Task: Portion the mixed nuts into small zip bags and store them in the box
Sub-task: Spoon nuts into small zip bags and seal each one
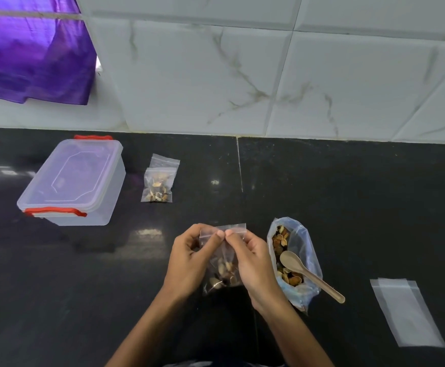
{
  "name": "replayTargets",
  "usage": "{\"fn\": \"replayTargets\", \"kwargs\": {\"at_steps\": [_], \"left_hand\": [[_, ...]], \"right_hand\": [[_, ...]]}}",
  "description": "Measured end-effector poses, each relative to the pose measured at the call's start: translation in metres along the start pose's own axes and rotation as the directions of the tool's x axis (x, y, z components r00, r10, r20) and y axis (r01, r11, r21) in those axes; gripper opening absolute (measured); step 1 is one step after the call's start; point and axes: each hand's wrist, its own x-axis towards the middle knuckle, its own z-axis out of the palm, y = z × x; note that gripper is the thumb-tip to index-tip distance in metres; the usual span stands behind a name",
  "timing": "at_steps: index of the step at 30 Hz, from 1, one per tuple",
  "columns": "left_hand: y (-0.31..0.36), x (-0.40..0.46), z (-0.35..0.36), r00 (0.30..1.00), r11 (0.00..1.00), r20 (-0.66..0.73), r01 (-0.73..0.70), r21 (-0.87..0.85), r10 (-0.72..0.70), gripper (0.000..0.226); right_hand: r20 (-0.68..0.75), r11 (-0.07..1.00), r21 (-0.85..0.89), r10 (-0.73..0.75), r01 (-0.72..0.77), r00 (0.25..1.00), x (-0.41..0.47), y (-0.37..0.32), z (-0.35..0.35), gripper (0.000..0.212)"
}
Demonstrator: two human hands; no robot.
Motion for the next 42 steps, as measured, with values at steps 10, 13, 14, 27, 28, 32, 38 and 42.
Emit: {"fn": "replayTargets", "kwargs": {"at_steps": [10, 13, 14, 27, 28, 32, 38, 42], "left_hand": [[0.004, -0.002, -0.004, 0.993, 0.984, -0.038, 0.109, -0.141, -0.116, 0.015], [0.006, -0.006, -0.005, 0.988, 0.978, -0.079, 0.115, -0.173, -0.13, 0.011], [0.005, -0.007, -0.005, 0.988, 0.977, -0.086, 0.111, -0.181, -0.129, 0.01], [0.005, -0.005, -0.016, 0.978, 0.96, -0.045, 0.191, -0.204, -0.204, 0.021], [0.004, -0.006, -0.017, 0.978, 0.959, -0.022, 0.198, -0.204, -0.206, 0.02], [0.006, -0.007, -0.017, 0.979, 0.954, 0.037, 0.204, -0.22, -0.201, 0.018], [0.002, -0.007, -0.014, 0.983, 0.959, 0.033, 0.183, -0.218, -0.18, 0.018], [0.001, -0.005, -0.016, 0.985, 0.968, -0.002, 0.169, -0.183, -0.172, 0.008]], "right_hand": [[0.056, 0.999, 0.033, -0.026, 0.024, 0.998, -0.001, 0.005, 0.002, 0.017], [0.059, 0.998, 0.045, -0.043, 0.04, 0.997, -0.001, 0.005, 0.003, 0.016], [0.064, 0.998, 0.051, -0.046, 0.043, 0.997, -0.002, 0.005, 0.003, 0.015], [-0.007, 0.992, 0.107, -0.063, 0.063, 0.998, -0.001, 0.01, 0.002, 0.013], [-0.019, 0.99, 0.116, -0.075, 0.077, 0.997, -0.001, 0.01, 0.002, 0.013], [-0.005, 0.987, 0.131, -0.092, 0.092, 0.996, -0.002, 0.009, 0.004, 0.012], [0.014, 0.99, 0.111, -0.09, 0.088, 0.996, -0.003, 0.011, 0.005, 0.012], [0.036, 0.997, 0.057, -0.057, 0.055, 0.998, -0.004, 0.012, 0.006, 0.012]]}}
